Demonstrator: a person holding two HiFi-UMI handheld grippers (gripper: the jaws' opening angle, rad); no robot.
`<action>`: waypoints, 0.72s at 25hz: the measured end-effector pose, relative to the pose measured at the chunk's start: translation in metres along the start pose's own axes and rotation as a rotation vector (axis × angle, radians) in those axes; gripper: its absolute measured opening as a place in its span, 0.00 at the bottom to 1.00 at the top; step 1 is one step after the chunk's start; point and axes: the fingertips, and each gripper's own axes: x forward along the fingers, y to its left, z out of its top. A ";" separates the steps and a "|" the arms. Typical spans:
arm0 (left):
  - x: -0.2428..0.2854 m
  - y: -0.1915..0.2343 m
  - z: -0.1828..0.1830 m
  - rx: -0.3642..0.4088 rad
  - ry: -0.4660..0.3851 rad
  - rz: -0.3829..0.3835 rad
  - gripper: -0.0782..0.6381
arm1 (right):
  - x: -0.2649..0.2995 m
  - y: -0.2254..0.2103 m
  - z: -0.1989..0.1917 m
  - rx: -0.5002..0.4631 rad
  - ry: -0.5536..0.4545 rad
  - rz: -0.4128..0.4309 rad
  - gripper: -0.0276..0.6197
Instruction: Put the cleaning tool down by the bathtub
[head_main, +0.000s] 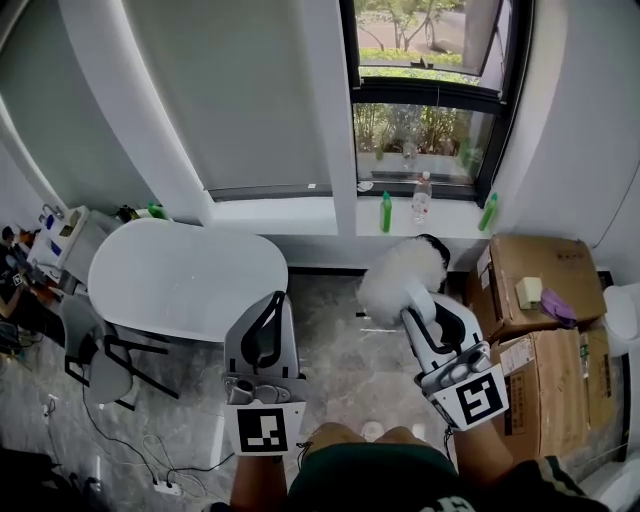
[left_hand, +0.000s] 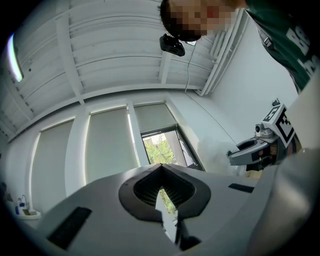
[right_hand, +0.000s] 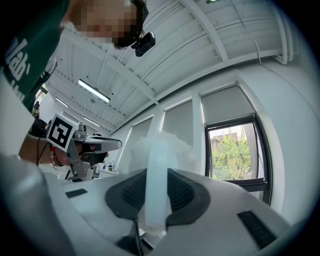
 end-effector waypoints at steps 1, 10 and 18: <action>0.001 0.001 0.000 0.001 0.000 0.004 0.12 | 0.001 0.000 0.000 0.002 -0.001 0.003 0.19; 0.005 0.005 -0.002 0.024 0.008 0.027 0.12 | 0.012 -0.006 -0.010 0.039 -0.018 0.019 0.19; 0.032 0.024 -0.021 0.016 -0.003 0.045 0.12 | 0.038 -0.015 -0.021 0.030 -0.023 0.033 0.19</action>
